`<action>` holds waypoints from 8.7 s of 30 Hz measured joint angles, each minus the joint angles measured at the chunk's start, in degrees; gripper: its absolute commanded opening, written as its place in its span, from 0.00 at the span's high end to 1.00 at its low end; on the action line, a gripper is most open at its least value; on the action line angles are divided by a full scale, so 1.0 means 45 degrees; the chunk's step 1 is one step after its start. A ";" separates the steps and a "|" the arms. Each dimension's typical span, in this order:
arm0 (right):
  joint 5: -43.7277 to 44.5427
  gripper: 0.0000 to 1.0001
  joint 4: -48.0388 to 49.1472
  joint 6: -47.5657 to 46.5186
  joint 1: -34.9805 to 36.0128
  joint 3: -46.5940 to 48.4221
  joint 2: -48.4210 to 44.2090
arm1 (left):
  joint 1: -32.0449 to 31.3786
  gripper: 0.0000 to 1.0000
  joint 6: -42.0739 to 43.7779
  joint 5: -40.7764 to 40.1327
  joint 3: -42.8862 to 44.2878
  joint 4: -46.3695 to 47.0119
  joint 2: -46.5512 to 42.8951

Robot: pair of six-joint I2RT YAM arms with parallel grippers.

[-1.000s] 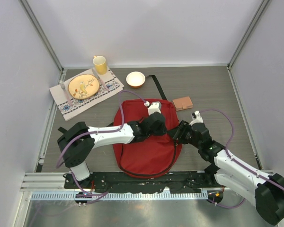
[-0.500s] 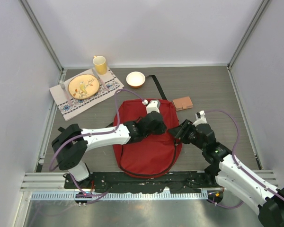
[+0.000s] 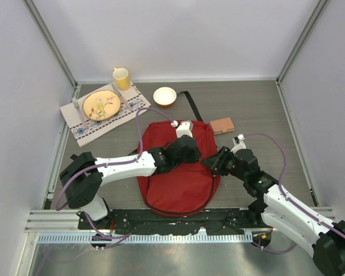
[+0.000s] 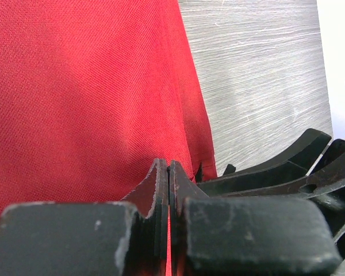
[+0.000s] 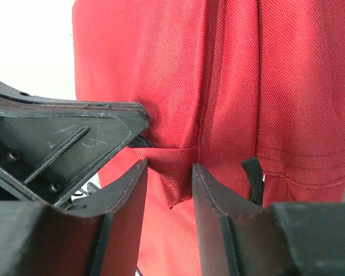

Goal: Pack the student bag
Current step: Unzip the student bag at the center of the board, then pick up the personal item from the center of the board.

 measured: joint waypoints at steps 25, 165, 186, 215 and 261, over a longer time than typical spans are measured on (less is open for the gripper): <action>0.0301 0.99 -0.0102 0.0272 0.0063 -0.0136 -0.0505 | -0.0044 1.00 -0.0005 -0.2623 -0.1690 -0.2599 -0.2589; -0.6003 0.67 0.4847 -0.3245 -0.8888 0.8029 1.5256 | 0.2841 0.00 0.1151 -0.1020 -0.4163 -0.7004 -0.9272; -0.6596 0.75 0.5183 -0.2919 -0.8893 0.8004 1.5392 | 0.2841 0.00 0.1098 -0.0918 -0.4167 -0.6975 -0.8845; -0.6047 0.99 0.4430 -0.3011 -0.8893 0.7334 1.4294 | 0.2841 0.00 0.0792 -0.0933 -0.4381 -0.6980 -0.9462; -0.7558 0.99 0.5027 0.1219 -0.3662 0.5032 0.4401 | 0.3531 0.00 -0.0155 0.2628 -0.4789 0.1880 -0.9005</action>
